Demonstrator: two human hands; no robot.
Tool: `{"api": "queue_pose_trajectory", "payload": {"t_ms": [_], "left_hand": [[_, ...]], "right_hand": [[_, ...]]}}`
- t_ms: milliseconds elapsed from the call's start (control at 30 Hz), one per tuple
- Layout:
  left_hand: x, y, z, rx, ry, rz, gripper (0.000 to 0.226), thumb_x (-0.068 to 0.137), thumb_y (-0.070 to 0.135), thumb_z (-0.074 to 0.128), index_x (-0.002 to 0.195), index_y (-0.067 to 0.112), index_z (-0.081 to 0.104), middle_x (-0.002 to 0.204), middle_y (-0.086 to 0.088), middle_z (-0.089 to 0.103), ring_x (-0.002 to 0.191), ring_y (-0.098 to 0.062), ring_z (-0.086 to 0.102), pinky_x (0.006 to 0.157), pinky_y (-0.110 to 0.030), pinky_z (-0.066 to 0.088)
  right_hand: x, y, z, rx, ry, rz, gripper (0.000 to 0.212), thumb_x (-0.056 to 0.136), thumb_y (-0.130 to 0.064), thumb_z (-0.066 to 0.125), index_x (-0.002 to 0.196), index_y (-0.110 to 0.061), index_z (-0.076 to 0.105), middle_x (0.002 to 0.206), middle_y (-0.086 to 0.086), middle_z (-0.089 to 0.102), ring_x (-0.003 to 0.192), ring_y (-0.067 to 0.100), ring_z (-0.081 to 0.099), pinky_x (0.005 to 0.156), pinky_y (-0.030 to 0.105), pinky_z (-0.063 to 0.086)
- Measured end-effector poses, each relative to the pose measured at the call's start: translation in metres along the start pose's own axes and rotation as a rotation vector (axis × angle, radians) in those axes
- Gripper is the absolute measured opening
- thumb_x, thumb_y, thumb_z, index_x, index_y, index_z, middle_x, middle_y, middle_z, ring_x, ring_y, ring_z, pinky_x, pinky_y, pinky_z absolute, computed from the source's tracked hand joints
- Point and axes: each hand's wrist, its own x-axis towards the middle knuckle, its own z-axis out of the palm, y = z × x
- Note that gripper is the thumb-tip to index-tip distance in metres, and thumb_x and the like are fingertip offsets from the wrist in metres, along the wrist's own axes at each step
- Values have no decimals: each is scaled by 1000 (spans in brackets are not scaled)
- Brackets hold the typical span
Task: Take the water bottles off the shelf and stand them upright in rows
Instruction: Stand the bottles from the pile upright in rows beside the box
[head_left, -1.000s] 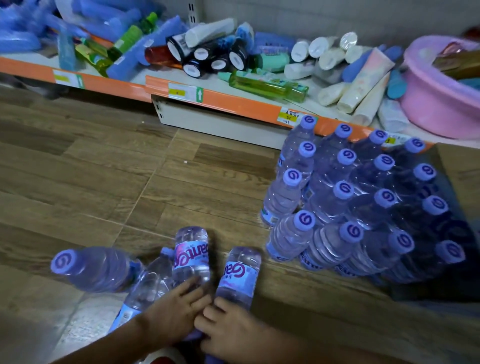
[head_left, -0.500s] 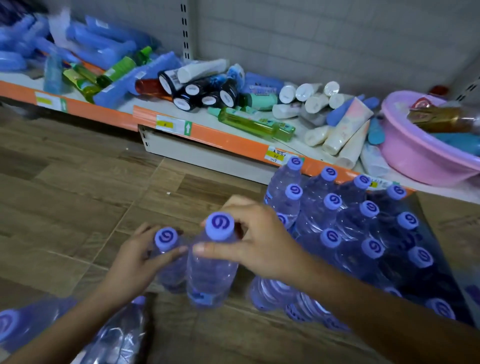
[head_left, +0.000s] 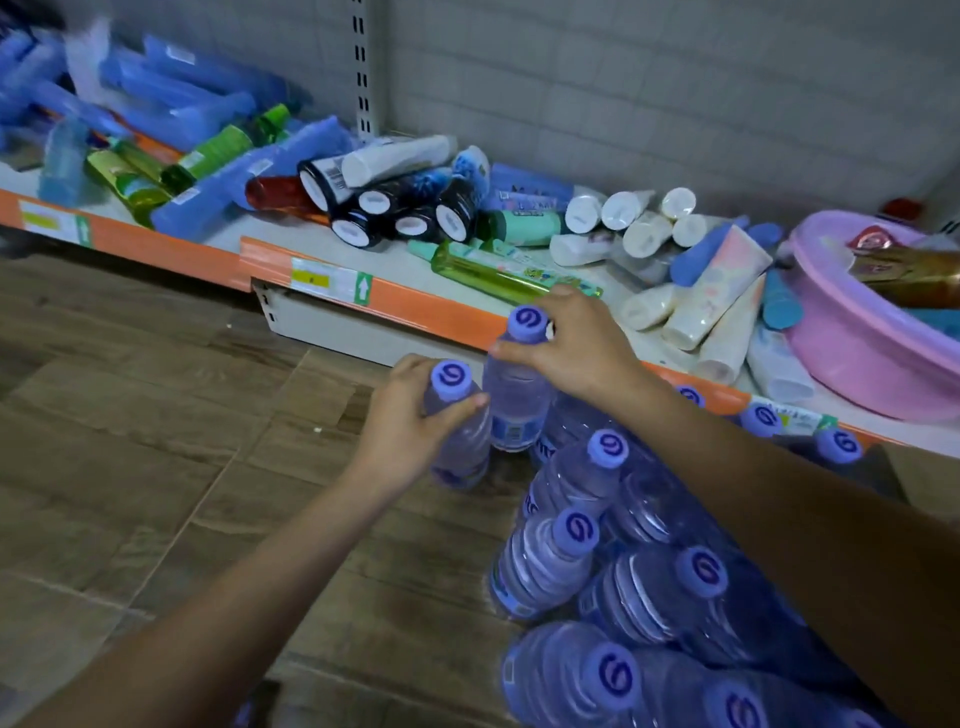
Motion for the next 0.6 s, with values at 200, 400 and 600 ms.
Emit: {"api": "queue_pose_trajectory", "payload": {"t_ms": [200, 400, 600], "left_hand": [[-2, -3, 56, 69, -132, 25, 41, 74, 35, 70, 102, 6, 65, 101, -14, 64, 96, -27, 60, 77, -24, 38], [-3, -1, 66, 59, -150, 50, 40, 76, 25, 72, 110, 8, 63, 109, -14, 65, 102, -24, 59, 76, -14, 34], [-4, 0, 65, 30, -225, 0, 42, 77, 23, 72, 115, 9, 59, 113, -12, 63, 108, -23, 57, 82, -17, 36]], "right_hand": [[9, 37, 31, -298, -62, 38, 51, 74, -47, 69, 102, -6, 59, 109, 14, 54, 105, 33, 51, 81, 38, 43], [12, 46, 21, -254, -175, -24, 48, 73, -38, 72, 108, -10, 55, 113, 14, 55, 102, 31, 54, 84, 41, 47], [-44, 52, -27, -136, -53, -223, 32, 82, -36, 66, 103, -12, 62, 86, -2, 52, 76, 9, 46, 71, 19, 30]]}}
